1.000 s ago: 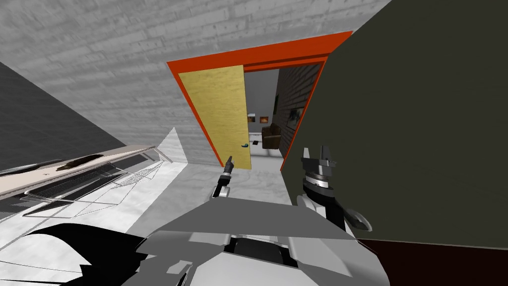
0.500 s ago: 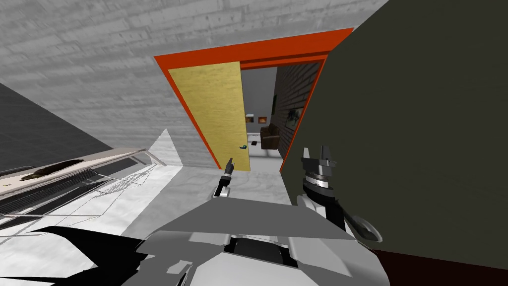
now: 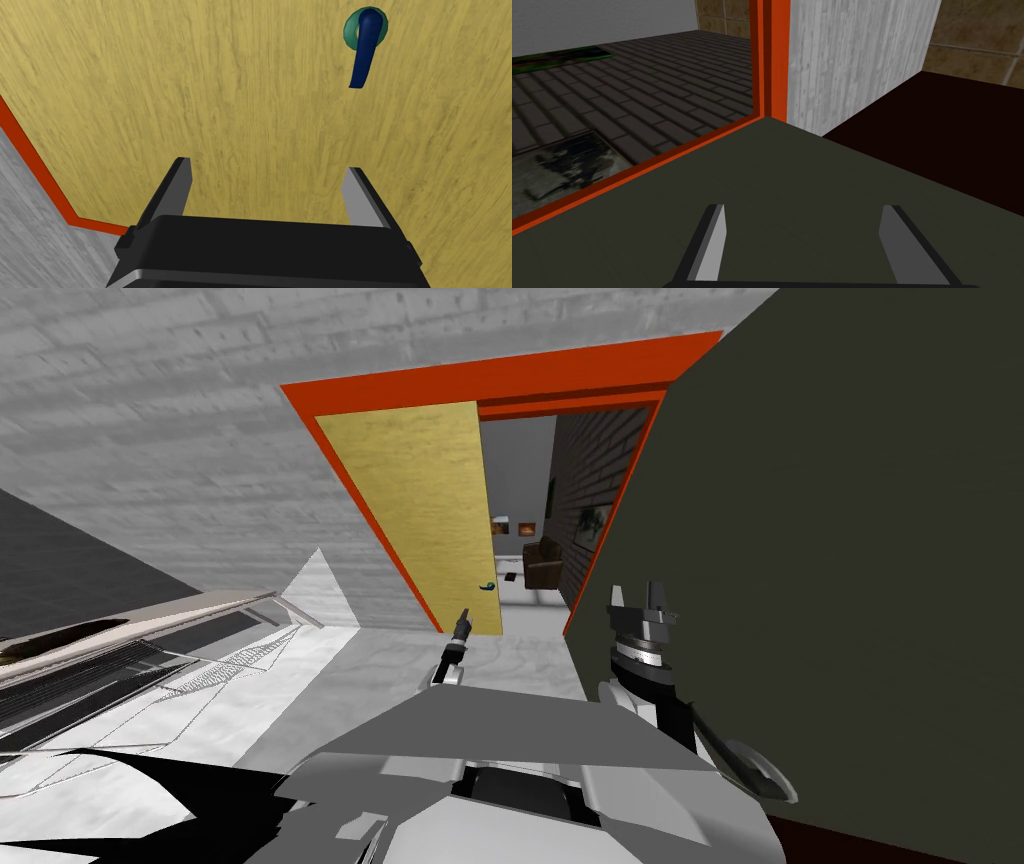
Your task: Pull the door open
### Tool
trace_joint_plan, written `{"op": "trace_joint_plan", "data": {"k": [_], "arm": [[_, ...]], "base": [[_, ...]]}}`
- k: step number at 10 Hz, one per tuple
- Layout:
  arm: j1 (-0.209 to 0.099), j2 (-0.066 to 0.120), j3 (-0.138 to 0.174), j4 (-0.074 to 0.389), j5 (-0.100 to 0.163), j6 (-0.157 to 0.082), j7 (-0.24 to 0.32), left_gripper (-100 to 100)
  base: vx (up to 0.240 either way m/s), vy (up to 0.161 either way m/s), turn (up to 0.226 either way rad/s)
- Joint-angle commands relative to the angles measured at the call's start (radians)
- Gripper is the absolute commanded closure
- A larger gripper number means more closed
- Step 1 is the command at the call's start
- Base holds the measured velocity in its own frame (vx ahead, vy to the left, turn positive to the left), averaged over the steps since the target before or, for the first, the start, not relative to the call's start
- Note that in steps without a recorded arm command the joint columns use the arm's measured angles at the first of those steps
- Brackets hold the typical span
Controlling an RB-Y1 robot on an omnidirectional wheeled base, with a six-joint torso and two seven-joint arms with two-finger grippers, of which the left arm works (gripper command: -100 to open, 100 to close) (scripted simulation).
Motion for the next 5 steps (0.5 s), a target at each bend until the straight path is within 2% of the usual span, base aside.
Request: {"op": "trace_joint_plan", "data": {"k": [1, 3, 4, 5], "arm": [[-0.018, 0.007, 0.002, 0.045, 0.007, -0.01, 0.007, -100], [-0.041, 0.013, 0.005, 0.103, 0.015, -0.027, 0.015, -100], [-0.041, 0.013, 0.005, 0.106, 0.015, -0.027, 0.015, -100], [-0.053, 0.016, 0.006, 0.136, 0.019, -0.035, 0.018, -100]], "base": [[0.076, -0.012, -0.071], [0.094, 0.004, -0.056], [0.065, 0.008, -0.008], [0.055, 0.012, -0.027]]}}
